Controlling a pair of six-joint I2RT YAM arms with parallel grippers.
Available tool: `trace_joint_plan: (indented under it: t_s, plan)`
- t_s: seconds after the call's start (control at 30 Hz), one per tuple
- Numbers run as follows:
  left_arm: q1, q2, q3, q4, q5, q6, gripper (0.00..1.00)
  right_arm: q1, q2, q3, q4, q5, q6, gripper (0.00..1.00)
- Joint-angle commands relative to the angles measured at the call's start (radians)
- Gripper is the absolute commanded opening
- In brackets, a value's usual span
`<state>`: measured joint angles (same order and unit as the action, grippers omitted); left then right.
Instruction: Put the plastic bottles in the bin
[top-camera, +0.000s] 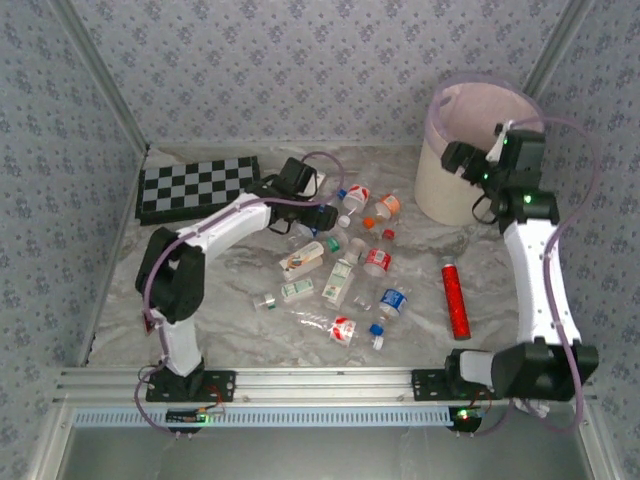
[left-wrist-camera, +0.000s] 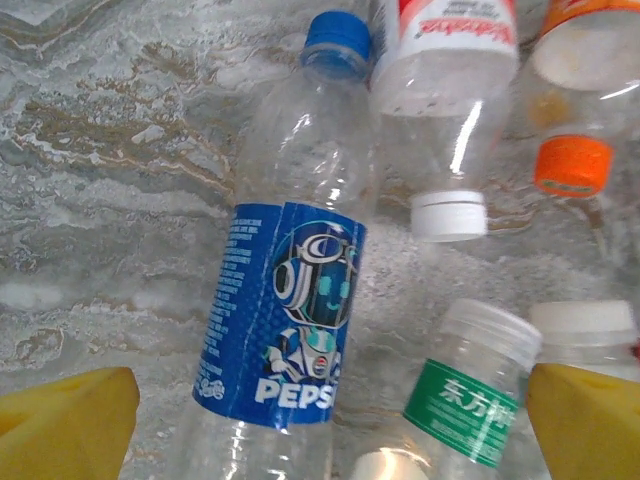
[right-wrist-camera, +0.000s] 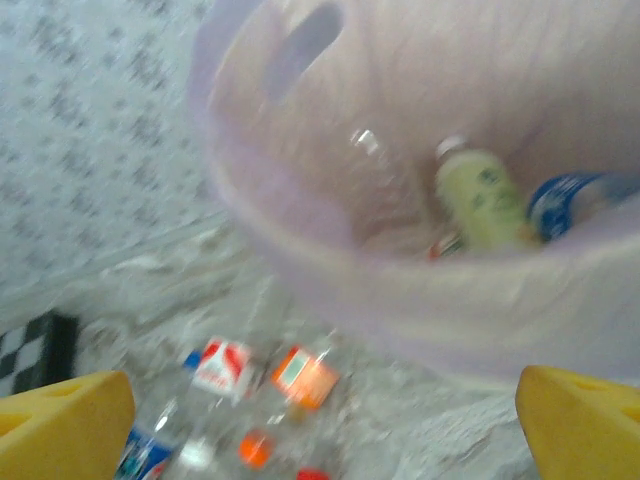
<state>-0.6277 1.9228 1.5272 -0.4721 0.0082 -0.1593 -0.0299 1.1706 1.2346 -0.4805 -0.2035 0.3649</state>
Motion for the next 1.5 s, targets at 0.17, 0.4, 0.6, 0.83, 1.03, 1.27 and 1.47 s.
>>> trace_joint_plan:
  t_s: [0.17, 0.4, 0.6, 0.83, 1.03, 1.27, 1.47]
  plan:
    - [0.008, 0.125, 0.063, -0.070, -0.060, 0.054, 0.88, 0.019, -0.075, -0.131, 0.029, -0.172, 0.036, 1.00]
    - [-0.001, 0.174, 0.071, -0.112, -0.165, 0.073, 0.78, 0.022, -0.065, -0.137, 0.015, -0.166, 0.025, 1.00]
    - [-0.007, 0.189, 0.102, -0.135, -0.221, 0.082, 0.60, 0.027, -0.068, -0.143, 0.012, -0.167, 0.028, 1.00]
    - [-0.008, 0.106, 0.117, -0.115, -0.276, 0.094, 0.56, 0.041, -0.070, -0.150, 0.043, -0.277, 0.045, 1.00]
    - [-0.013, -0.097, -0.010, -0.022, -0.173, 0.026, 0.54, 0.117, -0.037, -0.162, 0.210, -0.506, 0.113, 1.00]
    - [-0.092, -0.331, -0.281, 0.263, 0.056, -0.047, 0.47, 0.235, 0.052, -0.160, 0.334, -0.496, 0.171, 1.00]
    - [-0.200, -0.389, -0.412, 0.429, 0.074, -0.085, 0.47, 0.284, 0.106, -0.222, 0.538, -0.457, 0.275, 1.00]
